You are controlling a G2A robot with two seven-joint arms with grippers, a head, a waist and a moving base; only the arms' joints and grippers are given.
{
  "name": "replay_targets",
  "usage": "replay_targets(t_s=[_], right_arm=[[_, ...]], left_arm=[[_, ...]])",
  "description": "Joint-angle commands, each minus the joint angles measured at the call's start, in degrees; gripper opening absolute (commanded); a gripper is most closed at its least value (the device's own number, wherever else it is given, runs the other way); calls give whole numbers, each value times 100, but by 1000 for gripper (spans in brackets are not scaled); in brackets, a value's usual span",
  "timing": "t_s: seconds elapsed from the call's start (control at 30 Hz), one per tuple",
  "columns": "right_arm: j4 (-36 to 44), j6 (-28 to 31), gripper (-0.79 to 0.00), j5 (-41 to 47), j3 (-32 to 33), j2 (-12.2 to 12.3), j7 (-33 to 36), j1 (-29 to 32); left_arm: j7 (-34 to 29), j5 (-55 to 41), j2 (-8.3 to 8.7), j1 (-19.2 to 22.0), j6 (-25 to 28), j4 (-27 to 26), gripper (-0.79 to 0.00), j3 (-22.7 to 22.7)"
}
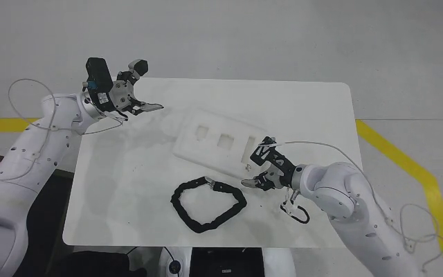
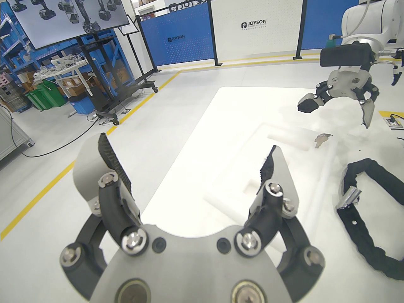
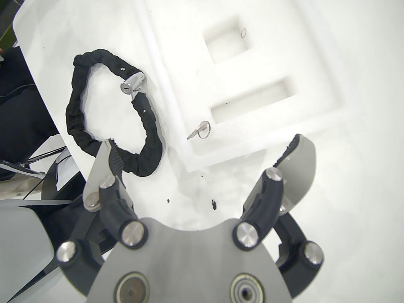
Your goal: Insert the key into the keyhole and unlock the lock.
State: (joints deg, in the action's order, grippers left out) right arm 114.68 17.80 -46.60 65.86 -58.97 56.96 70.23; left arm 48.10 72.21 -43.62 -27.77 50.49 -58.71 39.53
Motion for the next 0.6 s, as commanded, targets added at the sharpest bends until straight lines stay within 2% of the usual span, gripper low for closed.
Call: replay_targets(t_s=[0.0,0.37,0.57], right_arm=[[0,0,0,1,0,0,1,0],[-5,-40,0,0,1,-1,-35,16],[177,-640,0,337,-185,-49,281,-83]], left_arm=[[0,0,0,0,0,0,0,0],[0,0,0,0,0,0,0,0],[0,0,0,0,0,0,0,0]])
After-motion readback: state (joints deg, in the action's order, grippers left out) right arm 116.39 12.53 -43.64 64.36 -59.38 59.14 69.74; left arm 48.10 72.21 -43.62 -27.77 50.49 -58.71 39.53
